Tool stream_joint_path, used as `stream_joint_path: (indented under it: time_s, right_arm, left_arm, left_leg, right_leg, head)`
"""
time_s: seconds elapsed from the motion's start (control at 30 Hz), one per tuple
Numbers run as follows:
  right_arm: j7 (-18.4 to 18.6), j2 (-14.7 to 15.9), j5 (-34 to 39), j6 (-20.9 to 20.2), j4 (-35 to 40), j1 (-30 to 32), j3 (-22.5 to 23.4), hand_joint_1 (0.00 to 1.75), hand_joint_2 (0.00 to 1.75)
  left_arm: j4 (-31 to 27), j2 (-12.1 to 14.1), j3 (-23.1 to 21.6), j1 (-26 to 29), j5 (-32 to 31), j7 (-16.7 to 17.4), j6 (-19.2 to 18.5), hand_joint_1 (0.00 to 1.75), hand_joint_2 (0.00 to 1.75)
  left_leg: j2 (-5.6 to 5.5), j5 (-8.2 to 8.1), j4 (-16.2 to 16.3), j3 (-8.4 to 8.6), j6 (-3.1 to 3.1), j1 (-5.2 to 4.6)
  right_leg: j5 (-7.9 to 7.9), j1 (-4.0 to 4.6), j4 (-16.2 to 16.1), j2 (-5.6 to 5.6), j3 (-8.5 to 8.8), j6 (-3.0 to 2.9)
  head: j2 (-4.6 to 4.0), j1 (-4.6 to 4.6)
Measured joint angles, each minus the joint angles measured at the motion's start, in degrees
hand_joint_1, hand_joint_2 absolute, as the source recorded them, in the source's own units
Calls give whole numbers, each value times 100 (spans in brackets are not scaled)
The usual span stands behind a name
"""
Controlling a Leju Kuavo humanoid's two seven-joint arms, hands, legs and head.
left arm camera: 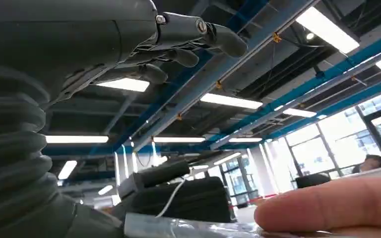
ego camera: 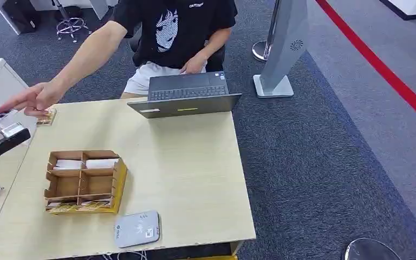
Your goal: Pass the card to the sensor for recognition and then transmit it.
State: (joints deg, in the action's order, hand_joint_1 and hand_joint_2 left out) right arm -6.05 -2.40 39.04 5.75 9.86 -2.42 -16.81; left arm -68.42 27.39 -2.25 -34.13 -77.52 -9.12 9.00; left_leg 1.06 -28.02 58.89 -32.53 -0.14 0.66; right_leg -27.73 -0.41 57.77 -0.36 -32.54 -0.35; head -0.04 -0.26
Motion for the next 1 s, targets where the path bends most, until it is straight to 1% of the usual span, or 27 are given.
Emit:
stream_joint_path:
  time_s: [0.2, 0.27, 0.37, 0.43, 0.5, 0.53, 0.6, 0.67, 0.73, 0.8, 0.83, 0.9, 1.0]
  right_arm:
    - [-64, 28, 59, -53, -4, -21, 11, 0, 175]
    - [-57, 37, 59, -55, -4, -24, 11, 0, 175]
    - [48, 39, 22, -61, -6, -30, 11, 0, 175]
    - [103, 39, 4, -70, -7, -33, 11, 0, 175]
    - [142, 39, -4, -68, -7, -35, 11, 0, 175]
    - [146, 39, -2, -64, -9, -35, 11, 0, 175]
    - [162, 39, 2, -53, -11, -35, 11, 0, 175]
    - [162, 39, 7, -35, -11, -38, 11, 0, 175]
    - [162, 39, 18, -7, -11, -34, 11, 0, 175]
    - [168, 39, 59, 81, -11, -26, 11, 0, 175]
    - [168, 37, 59, 105, -13, -27, 11, 0, 175]
    - [166, 37, 59, 129, -13, -32, 11, 0, 175]
    - [166, 37, 63, 142, -15, -19, 11, 0, 175]
  left_arm:
    - [528, 208, -439, -489, -698, 252, 15, 175, 175]
    - [655, 236, -562, -596, -740, 335, 15, 175, 175]
    - [818, 245, -693, -735, -755, 381, 22, 175, 175]
    - [877, 236, -730, -791, -753, 379, 70, 175, 175]
    - [877, 196, -730, -769, -727, 324, 195, 175, 175]
    - [817, 139, -719, -695, -679, 274, 297, 175, 175]
    - [400, -66, -565, -336, -468, 204, 483, 175, 175]
    - [-112, -355, -422, 60, -370, 197, 542, 175, 175]
    - [-555, -573, -340, 414, -283, 164, 597, 175, 175]
    - [-1179, -915, -269, 902, -191, 66, 796, 175, 175]
    - [-1536, -1074, -266, 1134, -213, 70, 913, 175, 175]
    - [-1939, -1314, -264, 1498, -246, 82, 960, 175, 175]
    - [-2325, -1476, -255, 1736, -206, 81, 964, 175, 175]
  left_leg:
    - [0, 2, 0, -1, -1, 0]
    - [-1, 3, 0, -1, 0, 0]
    - [-3, 3, 1, -2, 0, 0]
    - [-3, 3, 1, -2, 0, -1]
    - [-4, 3, 1, -2, 0, -1]
    - [-4, 3, 1, -2, 0, -2]
    - [-6, 3, 1, -2, 0, -5]
    - [-1, 2, 1, -3, 1, -5]
    - [8, -1, 1, -3, 4, -6]
    - [5, -4, 1, -2, 7, -14]
    - [2, -6, 1, -5, 10, -13]
    - [4, -7, 1, -8, 10, -12]
    - [-4, -7, 1, -9, 11, -11]
  right_leg:
    - [2, 0, 0, 0, 0, -1]
    - [3, 0, 0, -1, 0, -1]
    - [3, 0, 0, -3, 1, -1]
    - [3, 0, 0, -4, 1, -1]
    - [3, -1, 0, -5, 3, -1]
    - [3, -2, 0, -6, 3, -1]
    - [3, -6, -1, -7, 5, 0]
    - [4, -7, -2, -3, 5, 2]
    - [7, -9, -5, 6, 3, 6]
    - [6, -16, -8, 3, 2, 8]
    - [2, -16, -8, 2, 2, 13]
    - [3, -16, -9, 3, -1, 13]
    - [2, -15, -9, -7, 0, 13]
  head:
    - [0, 0]
    - [0, -2]
    - [0, 0]
    - [0, 0]
    - [0, -5]
    - [0, -7]
    - [0, -7]
    - [0, -5]
    - [0, -7]
    - [0, -9]
    - [0, -9]
    - [0, 15]
    - [0, 6]
